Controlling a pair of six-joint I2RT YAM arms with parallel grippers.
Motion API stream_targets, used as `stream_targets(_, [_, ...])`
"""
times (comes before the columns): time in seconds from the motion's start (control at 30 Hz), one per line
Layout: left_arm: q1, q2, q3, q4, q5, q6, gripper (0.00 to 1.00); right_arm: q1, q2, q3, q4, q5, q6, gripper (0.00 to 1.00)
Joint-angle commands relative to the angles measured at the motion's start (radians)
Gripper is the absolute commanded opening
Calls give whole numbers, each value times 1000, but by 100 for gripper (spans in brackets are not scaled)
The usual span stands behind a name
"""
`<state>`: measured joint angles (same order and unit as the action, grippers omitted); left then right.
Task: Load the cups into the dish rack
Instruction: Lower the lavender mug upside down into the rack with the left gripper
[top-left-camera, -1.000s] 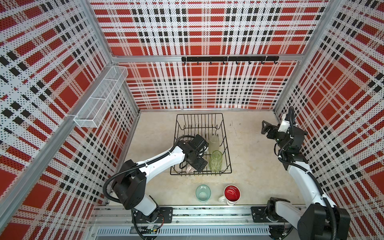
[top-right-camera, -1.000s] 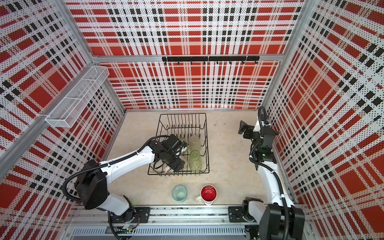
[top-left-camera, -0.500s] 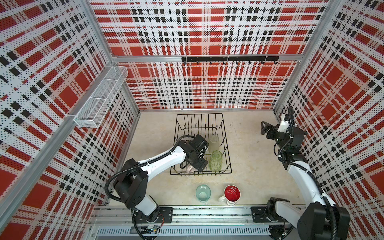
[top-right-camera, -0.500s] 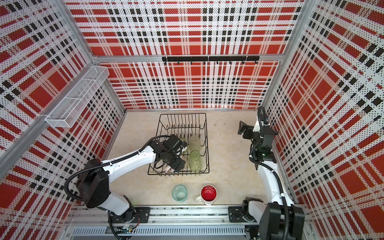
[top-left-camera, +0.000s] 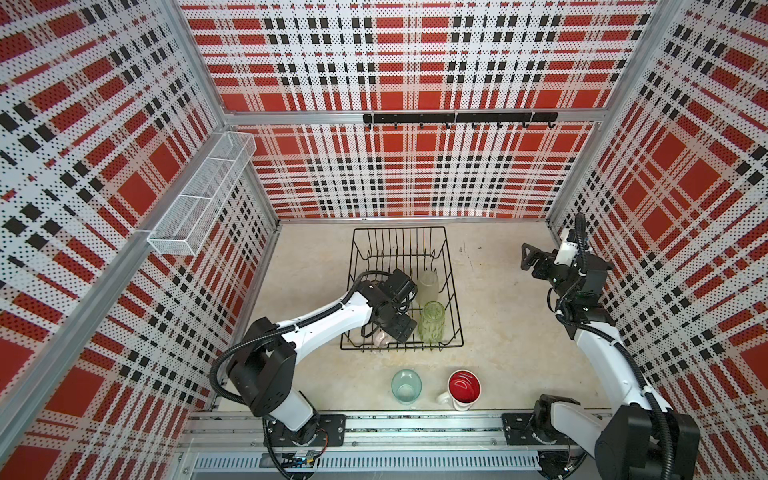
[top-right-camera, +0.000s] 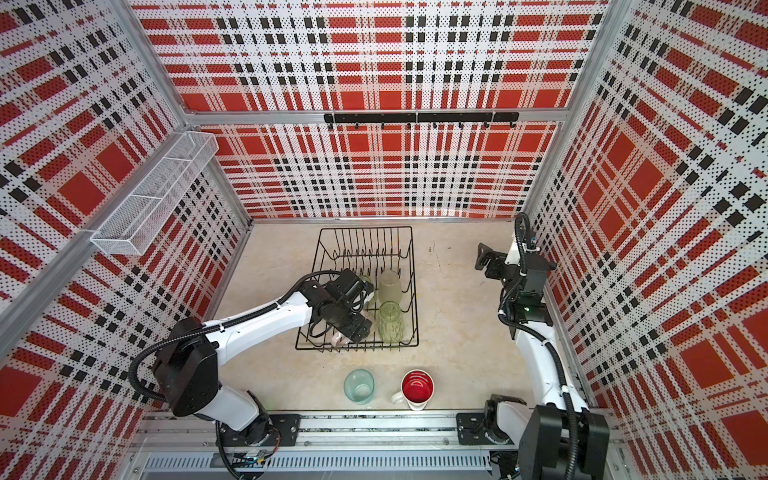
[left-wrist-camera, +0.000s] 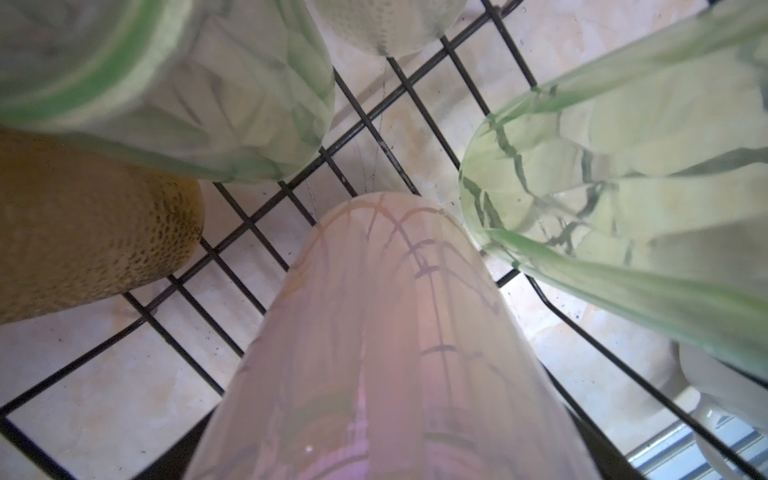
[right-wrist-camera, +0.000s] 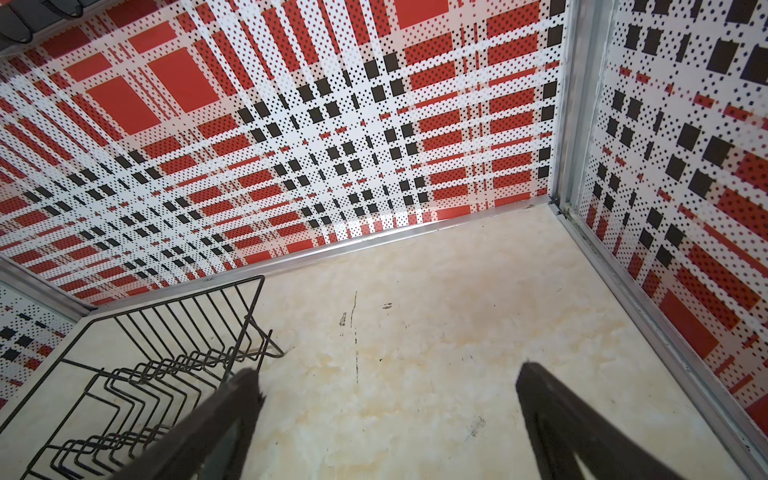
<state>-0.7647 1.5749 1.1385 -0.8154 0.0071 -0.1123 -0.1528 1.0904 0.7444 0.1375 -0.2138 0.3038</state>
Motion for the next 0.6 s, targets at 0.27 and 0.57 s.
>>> stream_targets(0.27, [-16,-35,67,42,-6,-11,79,-8,16,26,-1,-29,-11,100])
stream_targets(0.57, [-9,-29,79,32,-20,-4,79,-8,-4,17,-28,-19,-34,100])
